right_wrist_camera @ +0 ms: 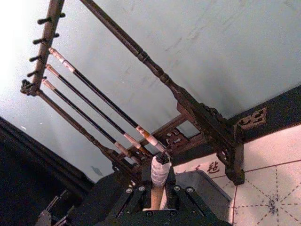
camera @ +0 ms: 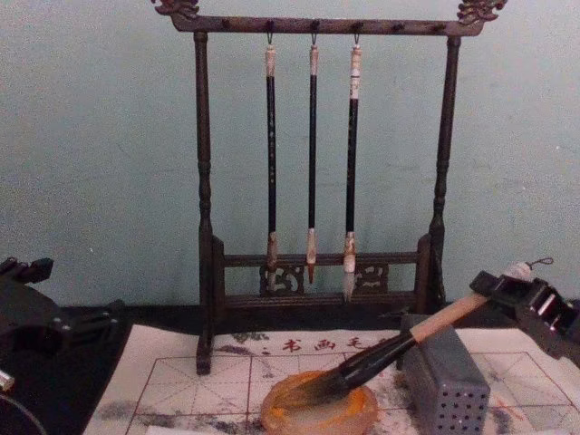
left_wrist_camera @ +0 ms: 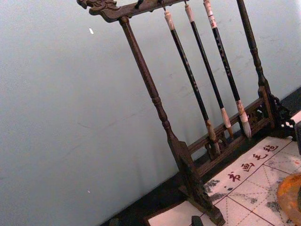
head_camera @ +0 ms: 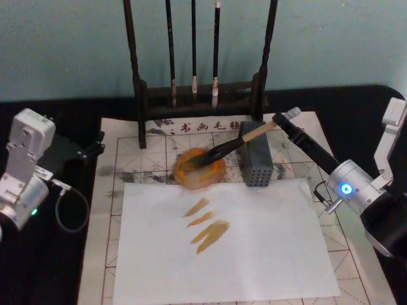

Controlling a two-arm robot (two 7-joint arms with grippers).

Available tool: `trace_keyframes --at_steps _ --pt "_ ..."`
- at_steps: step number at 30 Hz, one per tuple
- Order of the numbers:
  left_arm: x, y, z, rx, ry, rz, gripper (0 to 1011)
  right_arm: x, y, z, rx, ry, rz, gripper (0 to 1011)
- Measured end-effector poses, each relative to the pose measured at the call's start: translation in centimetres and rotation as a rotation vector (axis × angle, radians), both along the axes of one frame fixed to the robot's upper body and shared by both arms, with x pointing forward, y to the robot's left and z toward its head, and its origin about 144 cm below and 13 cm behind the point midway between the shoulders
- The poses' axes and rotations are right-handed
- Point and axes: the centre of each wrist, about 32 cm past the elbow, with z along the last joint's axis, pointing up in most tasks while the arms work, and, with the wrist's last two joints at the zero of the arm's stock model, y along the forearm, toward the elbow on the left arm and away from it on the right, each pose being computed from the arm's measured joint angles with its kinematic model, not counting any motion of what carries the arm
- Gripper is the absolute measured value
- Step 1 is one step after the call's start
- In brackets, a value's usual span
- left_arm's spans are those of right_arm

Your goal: Pick up the brush from the inkstone, write on the paper, then place the brush back to its original position.

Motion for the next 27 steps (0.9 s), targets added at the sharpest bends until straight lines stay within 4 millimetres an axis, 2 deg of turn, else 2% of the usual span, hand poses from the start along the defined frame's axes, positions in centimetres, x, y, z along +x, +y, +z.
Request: trace_keyframes --at_steps 2,6,7,11,12,14,15,18,25,27 --pt "0.00 0.00 0.00 0.000 0.000 0.000 1001 -0.01 0.01 -0.02 -0.001 0.001 0.001 201" --pt "0.00 0.00 0.00 0.000 0.000 0.000 1001 -0.01 0.03 -0.03 -0.001 0.001 0.002 294" --pt "0.00 0.00 0.00 0.000 0.000 0.000 1001 -0.01 0.03 -0.03 -0.001 0.001 0.002 346" --pt "0.00 0.00 0.00 0.000 0.000 0.000 1001 -0.01 0.02 -0.02 -0.001 0.001 0.002 452" --pt "0.00 0.00 0.00 0.000 0.000 0.000 1001 -0.01 0.02 -0.02 -0.001 0.001 0.002 512" --pt "0.00 0.00 0.00 0.000 0.000 0.000 1001 -0.01 0.01 -0.02 -0.001 0.000 0.001 542" --pt "0.00 0.00 0.00 0.000 0.000 0.000 1001 -0.01 0.01 -0.02 -0.001 0.000 0.001 611" --pt "0.00 0.00 0.00 0.000 0.000 0.000 1001 0.00 0.01 -0.01 -0.001 0.000 0.001 672" --pt "0.00 0.00 0.00 0.000 0.000 0.000 1001 0.00 0.00 0.00 -0.001 -0.001 0.001 911" --pt "0.00 0.00 0.00 0.000 0.000 0.000 1001 0.00 0.00 0.00 -0.001 -0.001 0.001 943"
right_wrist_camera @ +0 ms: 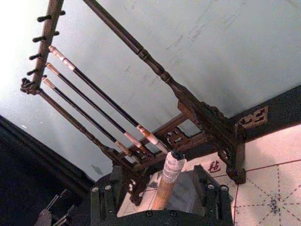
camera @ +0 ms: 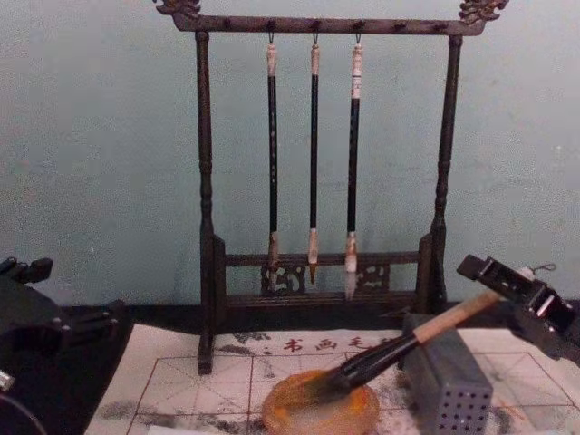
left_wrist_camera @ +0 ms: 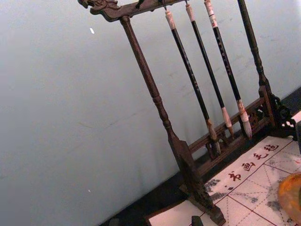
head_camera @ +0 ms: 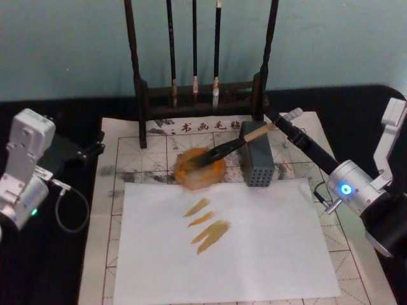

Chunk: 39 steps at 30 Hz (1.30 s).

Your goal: Pick up the brush from the inkstone, write on the paper, then place the brush back to its original position.

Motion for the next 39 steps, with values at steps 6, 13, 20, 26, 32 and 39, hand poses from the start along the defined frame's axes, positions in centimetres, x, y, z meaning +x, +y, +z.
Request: trace_keyframes --at_steps 6,13,20,26,32,39 --pt "0.0 0.0 0.0 0.000 0.000 0.000 1001 0.0 0.0 0.0 0.000 0.000 0.000 1000" --pt "0.0 0.0 0.0 0.000 0.000 0.000 1001 0.0 0.0 0.0 0.001 -0.001 -0.001 1000" --pt "0.0 0.0 0.0 0.000 0.000 0.000 1001 -0.2 -0.3 0.2 -0.011 -0.018 -0.016 1000" --pt "0.0 0.0 0.0 0.000 0.000 0.000 1001 -0.8 -1.1 0.5 -0.067 -0.040 -0.017 1000" --pt "0.0 0.0 0.0 0.000 0.000 0.000 1001 -1.8 -1.9 0.6 -0.195 -0.096 -0.022 1000" --pt "0.0 0.0 0.0 0.000 0.000 0.000 1001 -3.0 -3.2 0.8 -0.375 -0.169 -0.024 1000"
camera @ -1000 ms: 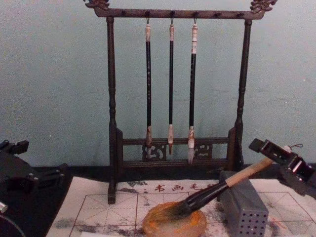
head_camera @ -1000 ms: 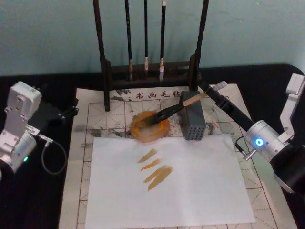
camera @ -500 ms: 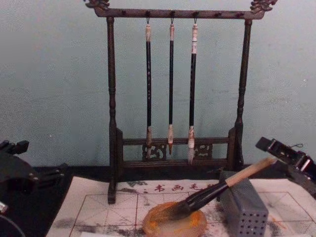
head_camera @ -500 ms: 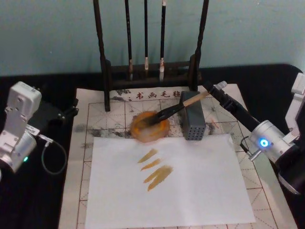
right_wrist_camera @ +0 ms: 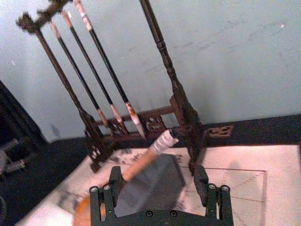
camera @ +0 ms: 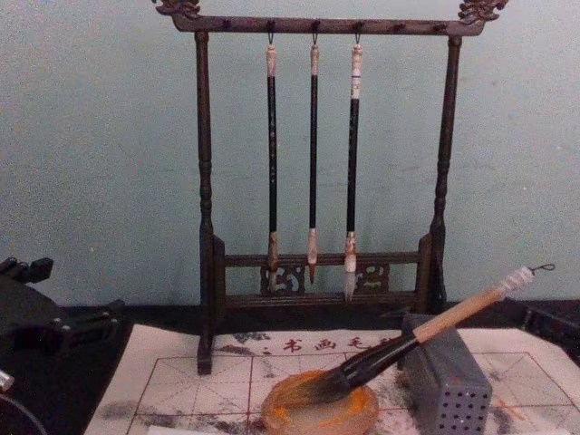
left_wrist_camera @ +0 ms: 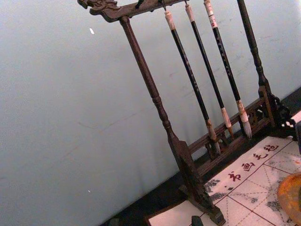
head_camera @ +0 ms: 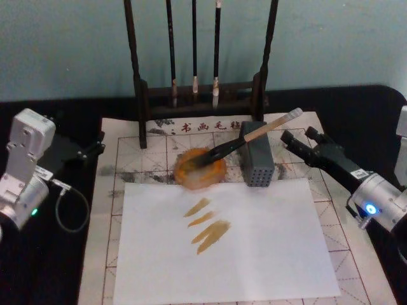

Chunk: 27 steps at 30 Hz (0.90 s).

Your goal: Pick up the brush from the inkstone, write on the paper, then place the brush back to its original position.

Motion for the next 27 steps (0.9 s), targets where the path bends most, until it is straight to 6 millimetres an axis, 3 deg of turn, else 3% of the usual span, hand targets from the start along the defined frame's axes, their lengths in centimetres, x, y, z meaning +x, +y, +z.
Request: trace_keyframes --at_steps 5,10,27 --pt "0.0 0.0 0.0 0.000 0.000 0.000 1001 -0.7 -0.6 -0.1 -0.130 -0.046 -0.037 1000" --pt "0.0 0.0 0.0 0.000 0.000 0.000 1001 -0.9 0.1 -0.4 -0.229 -0.091 -0.122 1000" --pt "0.0 0.0 0.0 0.000 0.000 0.000 1001 -0.8 3.1 -0.9 -0.251 -0.053 -0.313 1000"
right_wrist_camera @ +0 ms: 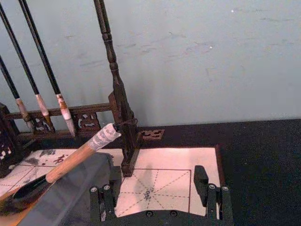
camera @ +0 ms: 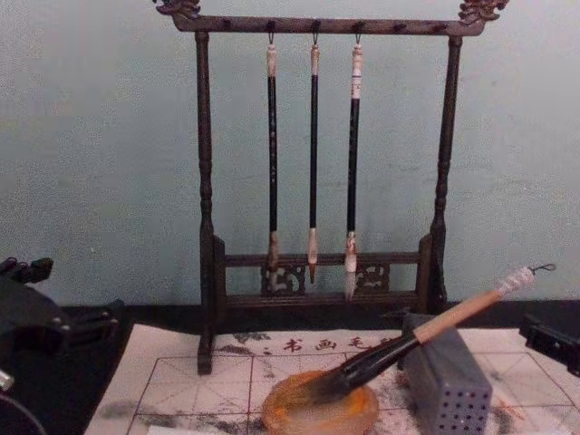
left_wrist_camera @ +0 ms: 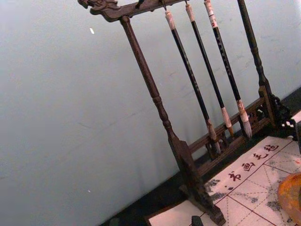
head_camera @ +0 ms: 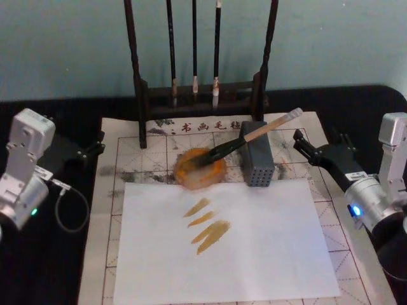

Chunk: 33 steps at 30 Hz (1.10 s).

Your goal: Pick up the brush from the inkstone, write on the paper, then place the brush back to its original position.

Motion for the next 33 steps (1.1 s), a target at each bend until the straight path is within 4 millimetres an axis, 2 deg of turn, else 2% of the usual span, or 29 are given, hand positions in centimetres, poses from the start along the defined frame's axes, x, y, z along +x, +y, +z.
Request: trace_keyframes --at_steps 33 --pt "0.00 0.00 0.00 0.000 0.000 0.000 1001 0.12 0.22 0.00 0.000 0.001 -0.011 1000"
